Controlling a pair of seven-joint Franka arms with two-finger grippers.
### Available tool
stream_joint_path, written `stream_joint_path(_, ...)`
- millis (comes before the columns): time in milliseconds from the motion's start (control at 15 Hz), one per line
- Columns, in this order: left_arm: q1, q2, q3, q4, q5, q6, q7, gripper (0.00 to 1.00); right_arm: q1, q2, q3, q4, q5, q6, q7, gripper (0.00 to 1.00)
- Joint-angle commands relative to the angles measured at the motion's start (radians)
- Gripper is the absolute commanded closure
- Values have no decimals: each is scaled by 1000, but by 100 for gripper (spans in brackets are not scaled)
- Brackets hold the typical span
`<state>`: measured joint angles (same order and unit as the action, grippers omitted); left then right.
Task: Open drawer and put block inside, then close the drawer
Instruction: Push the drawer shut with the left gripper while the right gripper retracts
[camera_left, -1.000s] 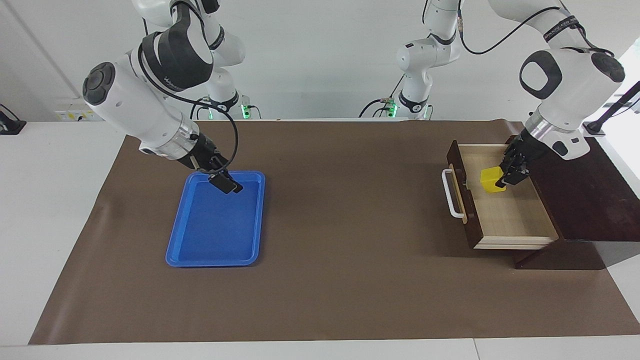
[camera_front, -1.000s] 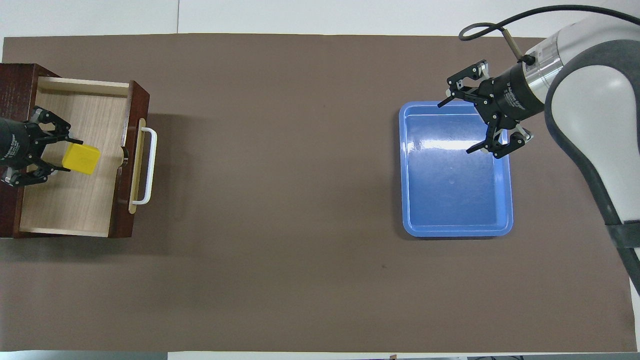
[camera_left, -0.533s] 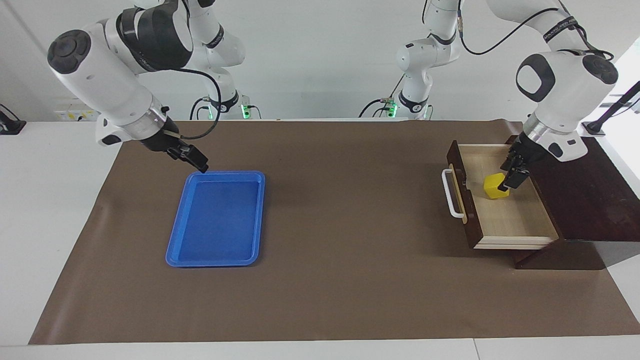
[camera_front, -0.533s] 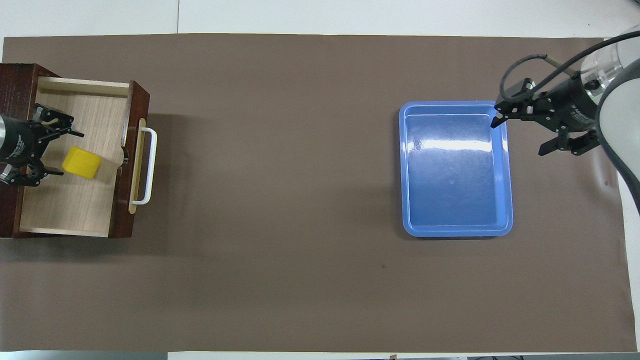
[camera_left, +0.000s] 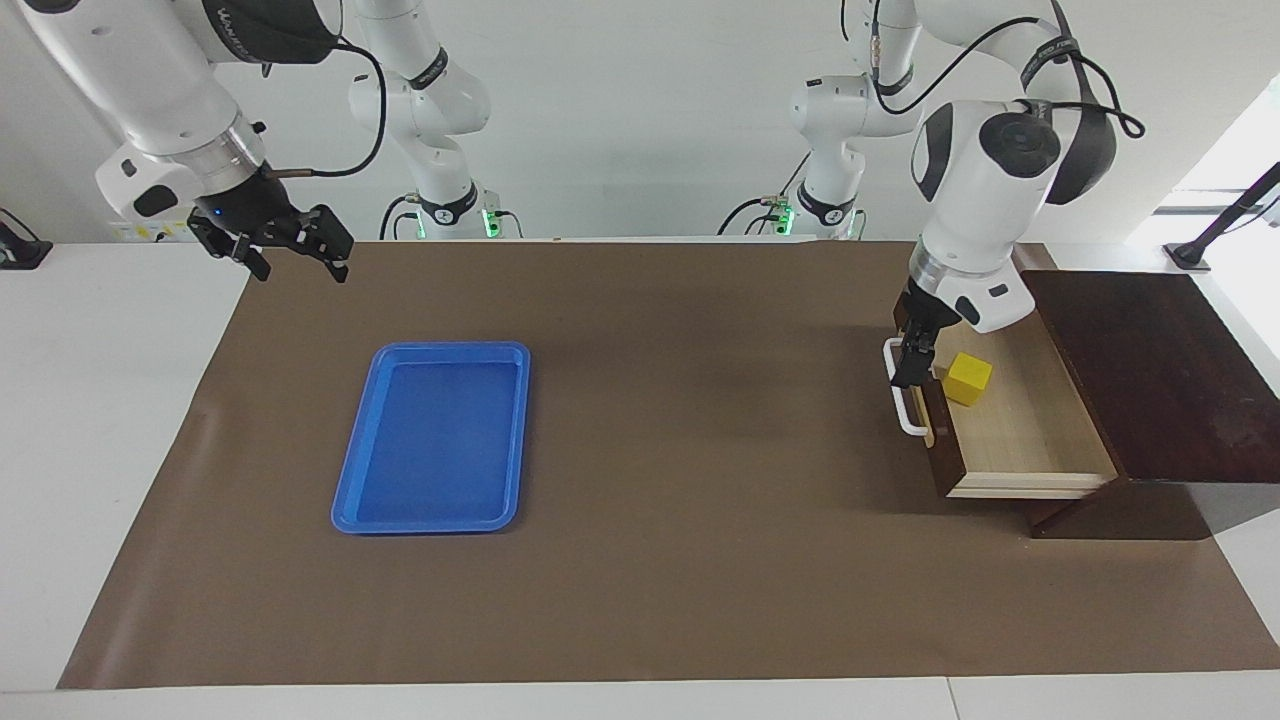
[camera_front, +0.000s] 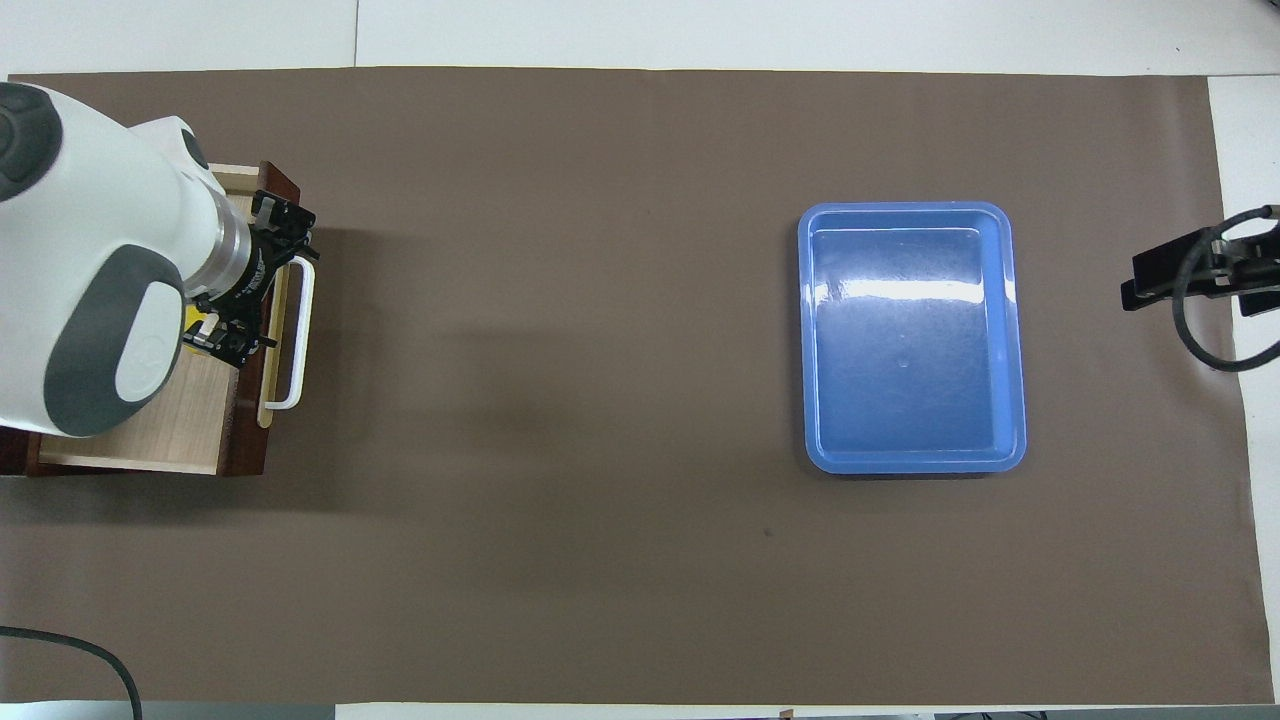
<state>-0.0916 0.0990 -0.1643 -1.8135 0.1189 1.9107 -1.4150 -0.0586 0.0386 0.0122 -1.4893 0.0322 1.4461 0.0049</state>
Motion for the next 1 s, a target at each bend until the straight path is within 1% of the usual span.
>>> stream_joint_path(0,10,-22,15,-108,67,117,-85,0,-21,-78,22,-135,-32,43,-65,0)
stream_joint_path(133,45,-18,15,-119,99,145,-85,0,-23,-111,25,-221,-49,133,-77,0)
stream_joint_path(267,79,-15,17,-113,125,148,-82,0,-26,-118,26,-247,-48,168,-80,0)
stream_joint_path(467,140,-10,20,-106,168,169,-75,0,-35,-94,23,-209,-43,155,-82,0)
stream_joint_path(600,183,-7,20,-102,171,182,-46,0,-35,-57,22,-137,-41,97,-80,0)
stream_joint_path(667,205,-7,20,-96,171,183,-29,0,-35,-42,22,-114,-41,88,-82,0)
stream_joint_path(800,245,4,20,-90,171,192,30,0,-35,-39,22,-111,-43,82,-80,0)
stream_joint_path(933,282,5,20,-93,171,220,47,0,-36,-39,22,-118,-46,82,-77,0)
